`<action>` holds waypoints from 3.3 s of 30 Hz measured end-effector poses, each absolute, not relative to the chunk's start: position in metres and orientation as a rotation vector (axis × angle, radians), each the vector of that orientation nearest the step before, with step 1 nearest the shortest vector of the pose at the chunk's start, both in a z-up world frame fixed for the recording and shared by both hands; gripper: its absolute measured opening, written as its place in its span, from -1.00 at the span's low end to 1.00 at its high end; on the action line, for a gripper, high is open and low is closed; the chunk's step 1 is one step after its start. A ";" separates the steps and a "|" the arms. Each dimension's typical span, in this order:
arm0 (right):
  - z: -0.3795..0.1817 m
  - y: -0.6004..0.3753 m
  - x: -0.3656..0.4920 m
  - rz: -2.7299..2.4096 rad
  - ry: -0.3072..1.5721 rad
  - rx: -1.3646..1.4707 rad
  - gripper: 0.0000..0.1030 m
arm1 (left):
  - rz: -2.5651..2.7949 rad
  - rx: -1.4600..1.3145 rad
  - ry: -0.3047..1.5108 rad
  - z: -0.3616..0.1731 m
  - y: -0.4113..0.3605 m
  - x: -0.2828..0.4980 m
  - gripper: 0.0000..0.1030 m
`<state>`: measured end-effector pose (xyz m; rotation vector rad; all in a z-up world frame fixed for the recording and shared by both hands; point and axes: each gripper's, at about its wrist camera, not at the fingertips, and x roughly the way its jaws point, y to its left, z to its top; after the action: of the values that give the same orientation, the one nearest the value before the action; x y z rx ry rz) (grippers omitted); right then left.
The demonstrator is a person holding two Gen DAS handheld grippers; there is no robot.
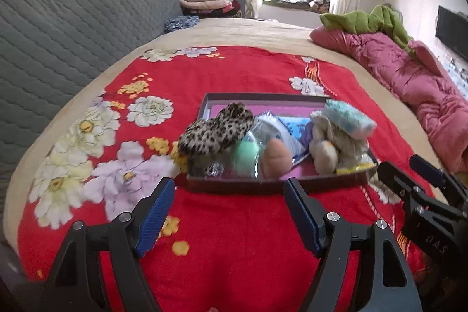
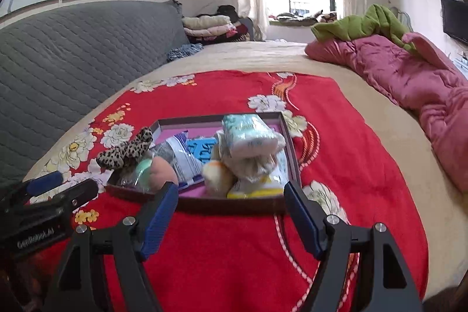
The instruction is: Organize soft objects
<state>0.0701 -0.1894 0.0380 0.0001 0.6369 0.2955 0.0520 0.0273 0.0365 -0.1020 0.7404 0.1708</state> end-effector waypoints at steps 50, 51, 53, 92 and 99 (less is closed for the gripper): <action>0.010 -0.175 0.019 0.312 0.724 -0.112 0.44 | 0.173 -0.155 0.839 0.017 0.018 0.009 0.51; 0.010 -0.174 0.019 0.312 0.724 -0.112 0.44 | 0.172 -0.155 0.843 0.016 0.017 0.009 0.51; 0.009 -0.175 0.020 0.313 0.728 -0.114 0.44 | 0.173 -0.154 0.843 0.015 0.018 0.009 0.51; 0.007 -0.174 0.019 0.322 0.734 -0.113 0.44 | 0.171 -0.166 0.848 0.012 0.021 0.011 0.51; 0.007 -0.173 0.019 0.321 0.734 -0.115 0.44 | 0.174 -0.159 0.844 0.013 0.020 0.011 0.51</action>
<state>0.0188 -0.1735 0.0070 -0.1145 0.7339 0.3208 0.0109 0.0201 0.0126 -0.1586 0.8438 0.1742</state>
